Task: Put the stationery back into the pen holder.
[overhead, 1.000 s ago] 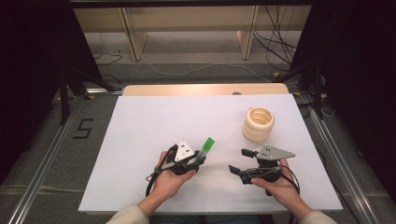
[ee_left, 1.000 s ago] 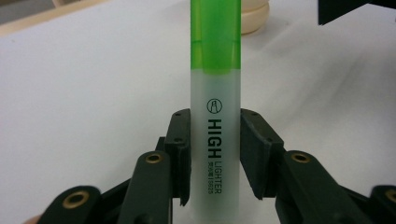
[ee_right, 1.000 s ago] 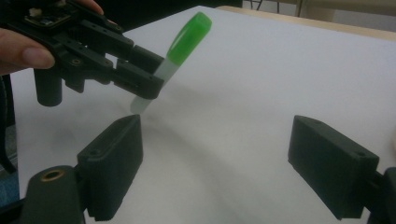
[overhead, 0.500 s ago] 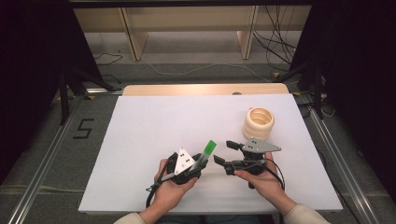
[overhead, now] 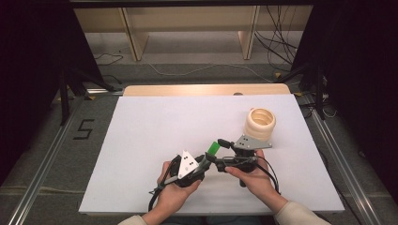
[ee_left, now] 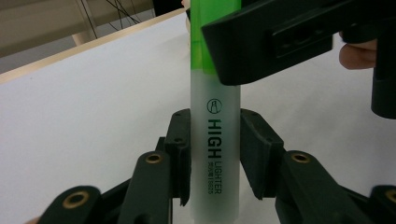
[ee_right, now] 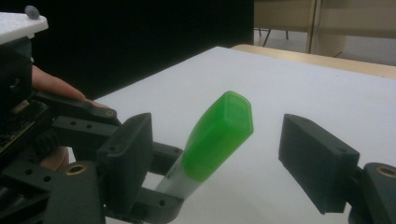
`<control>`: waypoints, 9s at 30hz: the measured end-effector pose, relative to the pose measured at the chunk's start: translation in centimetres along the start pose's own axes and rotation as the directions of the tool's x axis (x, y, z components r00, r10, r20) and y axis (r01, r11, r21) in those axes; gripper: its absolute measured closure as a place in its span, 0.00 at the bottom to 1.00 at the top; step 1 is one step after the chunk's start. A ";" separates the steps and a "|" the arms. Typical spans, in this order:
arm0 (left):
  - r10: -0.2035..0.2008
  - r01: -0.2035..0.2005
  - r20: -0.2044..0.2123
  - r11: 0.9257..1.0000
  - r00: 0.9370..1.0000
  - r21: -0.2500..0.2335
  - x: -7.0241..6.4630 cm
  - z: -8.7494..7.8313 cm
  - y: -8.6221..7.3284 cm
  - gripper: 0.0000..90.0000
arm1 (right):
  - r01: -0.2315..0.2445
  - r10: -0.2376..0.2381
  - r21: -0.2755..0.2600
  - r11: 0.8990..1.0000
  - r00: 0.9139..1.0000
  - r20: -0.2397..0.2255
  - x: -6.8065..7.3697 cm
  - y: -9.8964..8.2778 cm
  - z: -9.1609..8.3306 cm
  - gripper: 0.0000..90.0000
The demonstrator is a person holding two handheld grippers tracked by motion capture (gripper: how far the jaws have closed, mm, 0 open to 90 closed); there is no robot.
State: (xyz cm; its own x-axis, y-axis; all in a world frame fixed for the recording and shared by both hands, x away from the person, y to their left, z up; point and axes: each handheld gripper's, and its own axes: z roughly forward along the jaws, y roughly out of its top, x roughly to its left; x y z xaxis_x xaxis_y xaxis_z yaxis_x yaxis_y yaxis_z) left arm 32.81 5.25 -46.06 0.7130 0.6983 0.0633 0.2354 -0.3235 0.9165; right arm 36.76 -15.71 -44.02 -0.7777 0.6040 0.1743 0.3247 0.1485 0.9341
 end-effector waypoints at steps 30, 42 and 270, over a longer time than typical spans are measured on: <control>0.001 -0.001 -0.009 1.000 1.000 -0.007 -0.1 0.1 0.0 0.74 | -0.126 0.125 -0.011 0.992 0.990 -0.061 -0.4 -0.1 0.5 0.78; 0.035 -0.035 0.007 0.999 0.999 0.012 -0.1 0.6 -0.3 0.63 | -0.126 0.125 -0.006 0.992 0.988 -0.093 -0.1 0.0 0.4 0.83; -0.026 0.041 -0.120 0.992 0.992 0.122 5.9 -3.5 -3.0 0.27 | 0.005 -0.043 0.082 0.997 0.877 0.479 -15.9 2.3 -4.9 0.82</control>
State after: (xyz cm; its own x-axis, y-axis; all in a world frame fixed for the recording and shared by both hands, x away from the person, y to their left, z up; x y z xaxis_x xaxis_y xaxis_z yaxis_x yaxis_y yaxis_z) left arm 34.04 12.60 -47.06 0.6223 0.7780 0.0865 0.3430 -0.3703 0.8633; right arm 47.20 -28.79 -43.14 -0.4378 0.8983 -0.0372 0.3639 0.2149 0.9063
